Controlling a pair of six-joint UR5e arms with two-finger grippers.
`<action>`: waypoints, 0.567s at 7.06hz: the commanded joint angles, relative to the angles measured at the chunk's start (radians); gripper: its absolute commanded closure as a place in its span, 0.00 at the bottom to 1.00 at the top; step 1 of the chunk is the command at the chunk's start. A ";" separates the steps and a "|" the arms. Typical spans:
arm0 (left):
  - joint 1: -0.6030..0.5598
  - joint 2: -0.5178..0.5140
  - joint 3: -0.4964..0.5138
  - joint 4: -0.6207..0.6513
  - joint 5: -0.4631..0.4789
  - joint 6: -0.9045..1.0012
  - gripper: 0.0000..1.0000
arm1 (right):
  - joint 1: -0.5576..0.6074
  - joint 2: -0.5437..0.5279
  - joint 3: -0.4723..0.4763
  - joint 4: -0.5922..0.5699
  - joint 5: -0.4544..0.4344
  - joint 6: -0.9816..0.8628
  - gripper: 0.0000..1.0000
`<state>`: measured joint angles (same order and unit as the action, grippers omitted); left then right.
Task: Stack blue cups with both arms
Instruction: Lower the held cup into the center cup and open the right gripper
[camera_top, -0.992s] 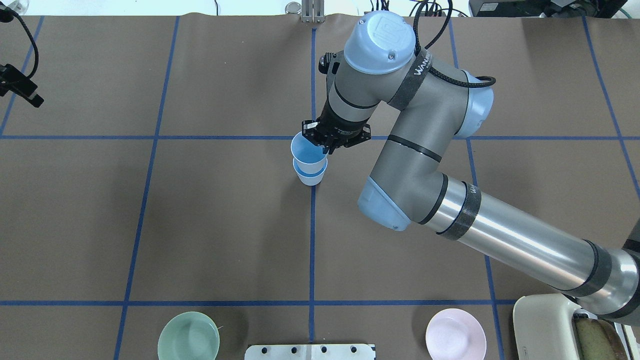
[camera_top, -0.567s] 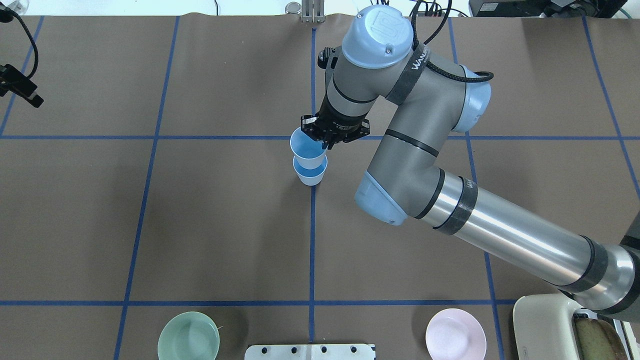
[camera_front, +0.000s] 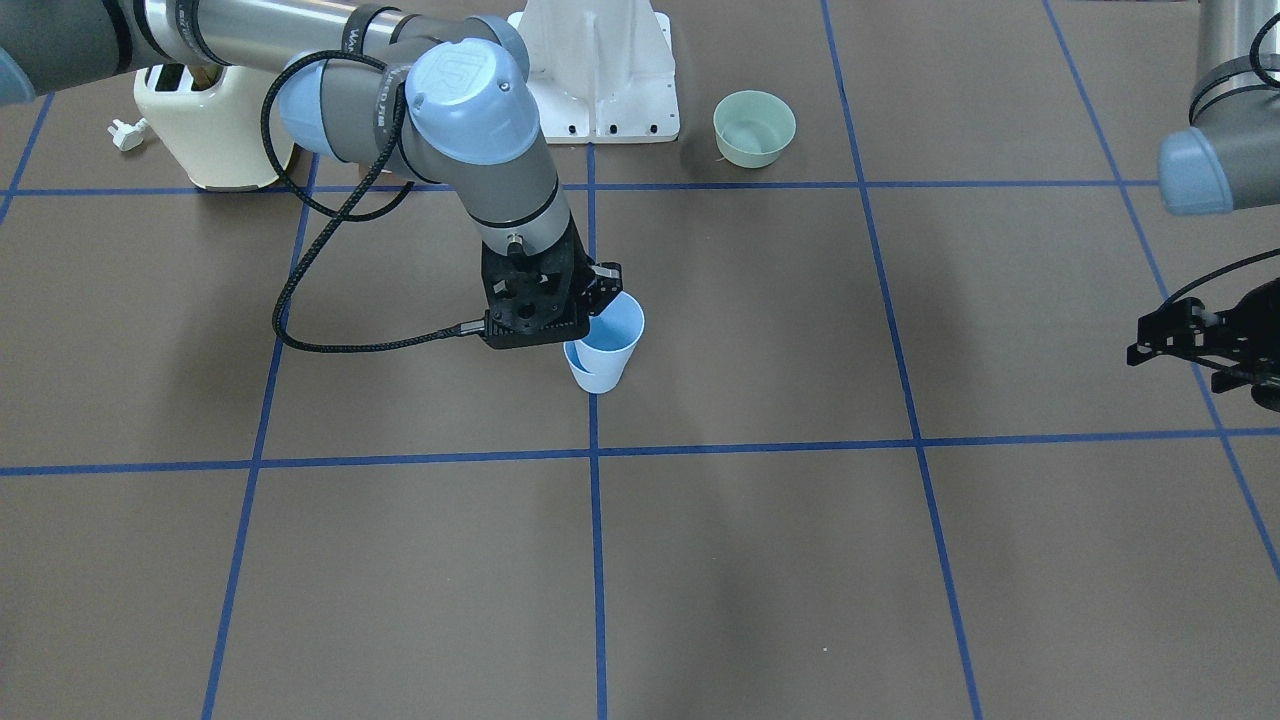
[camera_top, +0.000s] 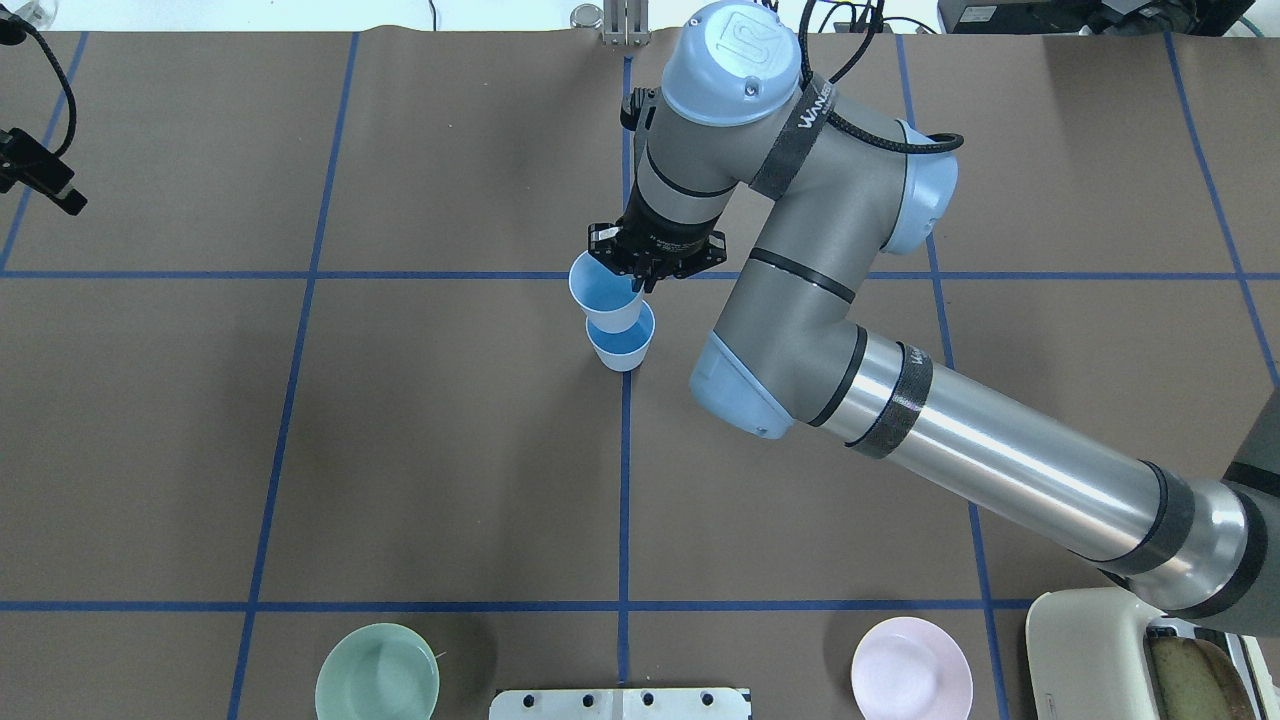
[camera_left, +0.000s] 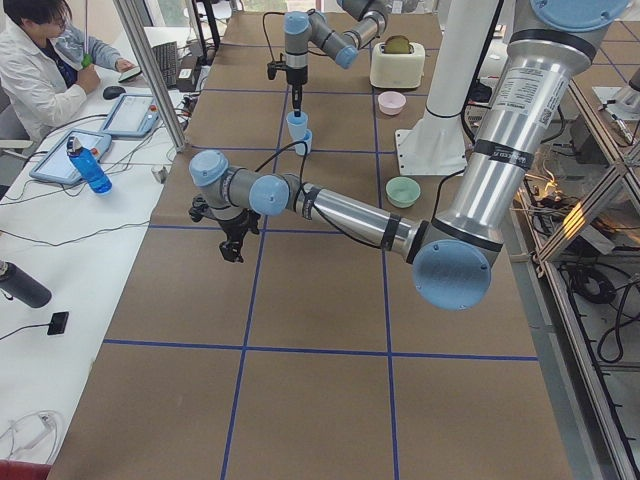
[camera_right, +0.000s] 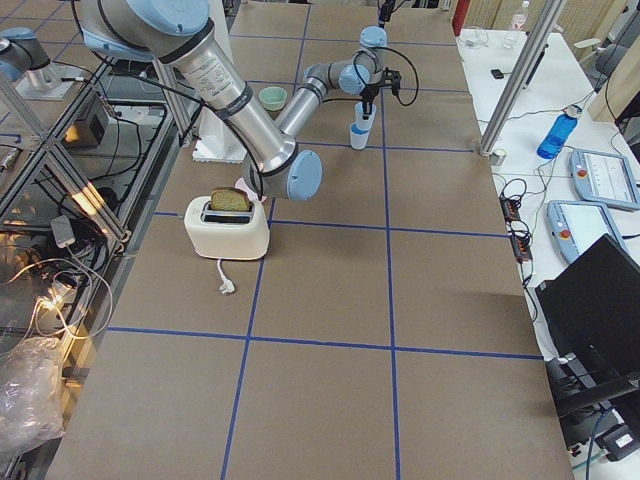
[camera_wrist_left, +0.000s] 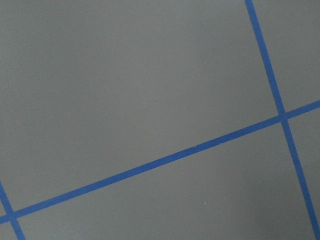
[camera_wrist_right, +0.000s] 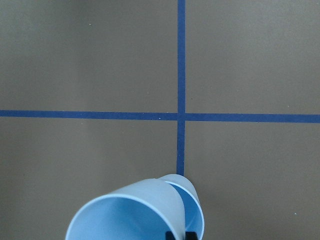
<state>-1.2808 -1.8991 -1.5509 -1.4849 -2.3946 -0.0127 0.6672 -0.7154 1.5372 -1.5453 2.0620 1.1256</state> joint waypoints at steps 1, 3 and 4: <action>0.001 0.000 0.000 0.000 0.000 -0.004 0.02 | 0.000 -0.007 0.006 -0.001 0.007 -0.001 0.82; 0.002 0.000 0.000 0.000 0.000 -0.006 0.02 | -0.001 -0.013 0.011 -0.001 0.010 -0.001 0.82; 0.002 0.000 0.000 0.000 0.000 -0.007 0.02 | -0.001 -0.015 0.012 -0.001 0.012 -0.001 0.82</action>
<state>-1.2795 -1.8991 -1.5509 -1.4849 -2.3946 -0.0185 0.6660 -0.7281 1.5474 -1.5462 2.0719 1.1244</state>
